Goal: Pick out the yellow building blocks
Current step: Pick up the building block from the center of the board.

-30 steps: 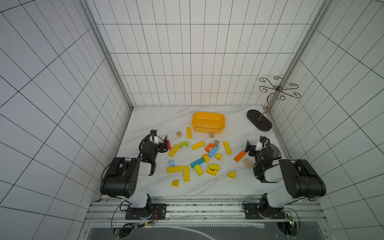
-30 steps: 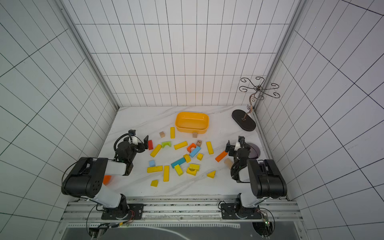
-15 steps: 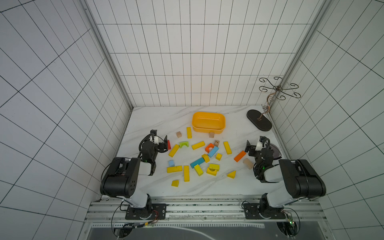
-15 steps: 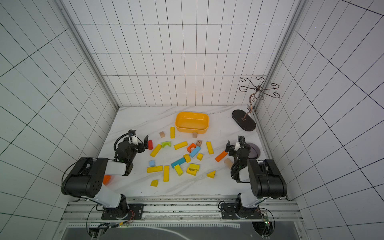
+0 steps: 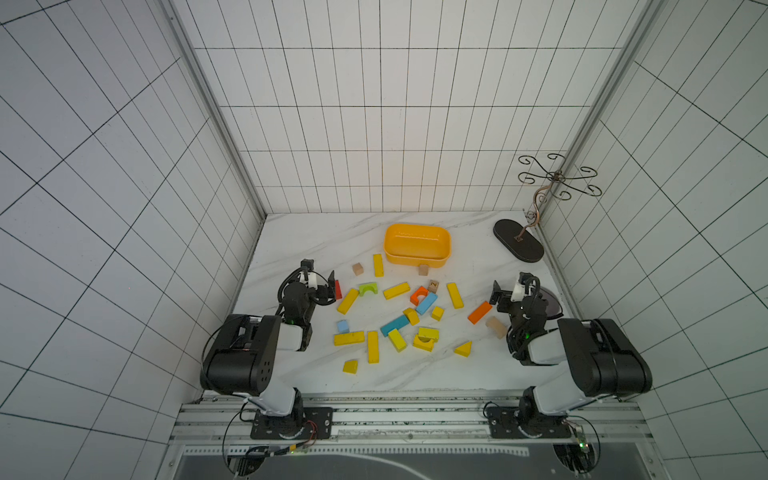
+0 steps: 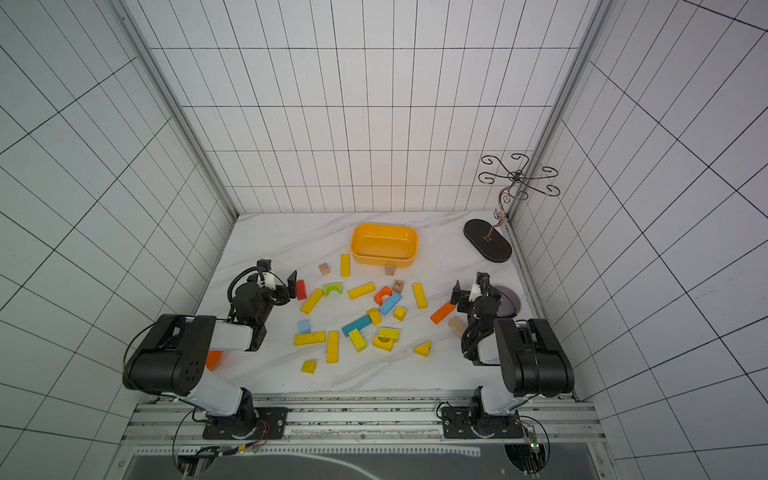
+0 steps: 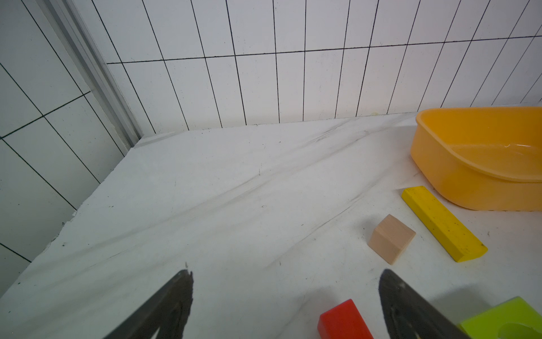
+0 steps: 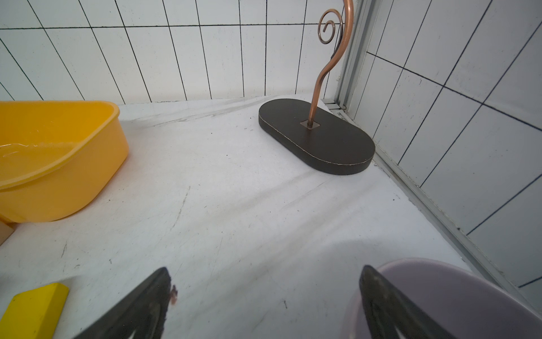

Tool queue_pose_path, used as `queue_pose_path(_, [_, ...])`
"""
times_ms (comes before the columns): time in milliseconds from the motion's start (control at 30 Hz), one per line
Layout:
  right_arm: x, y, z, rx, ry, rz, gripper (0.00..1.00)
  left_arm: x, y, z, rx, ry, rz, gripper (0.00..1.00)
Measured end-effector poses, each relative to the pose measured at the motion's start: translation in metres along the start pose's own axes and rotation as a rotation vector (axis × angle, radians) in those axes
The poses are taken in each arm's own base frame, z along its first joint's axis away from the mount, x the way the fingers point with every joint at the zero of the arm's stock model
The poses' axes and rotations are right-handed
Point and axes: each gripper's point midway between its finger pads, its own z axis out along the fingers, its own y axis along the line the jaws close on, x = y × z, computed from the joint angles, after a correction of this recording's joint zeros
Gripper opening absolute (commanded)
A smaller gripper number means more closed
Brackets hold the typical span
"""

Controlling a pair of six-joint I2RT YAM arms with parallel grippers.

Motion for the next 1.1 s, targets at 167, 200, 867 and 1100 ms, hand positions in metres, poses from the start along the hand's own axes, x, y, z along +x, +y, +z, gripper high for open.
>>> queue_pose_path(167, [0.0, 0.001, 0.0, -0.004, 0.0, 0.0, 0.99, 0.0, 0.0, 0.0, 0.0, 0.0, 0.0, 0.97])
queue_pose_path(200, [0.0, 0.001, 0.0, -0.007, 0.0, 0.001, 0.99, 0.0, 0.0, 0.0, 0.0, 0.0, 0.0, 0.97])
queue_pose_path(867, [-0.048, 0.002, 0.008, 0.024, -0.026, 0.005, 0.85, -0.134, -0.032, 0.014, 0.184, 0.051, 0.084, 0.98])
queue_pose_path(1100, [-0.091, 0.065, 0.028, -0.096, 0.086, -0.024, 0.7, -0.15, -0.045, 0.002, 0.273, 0.206, 0.107, 0.96])
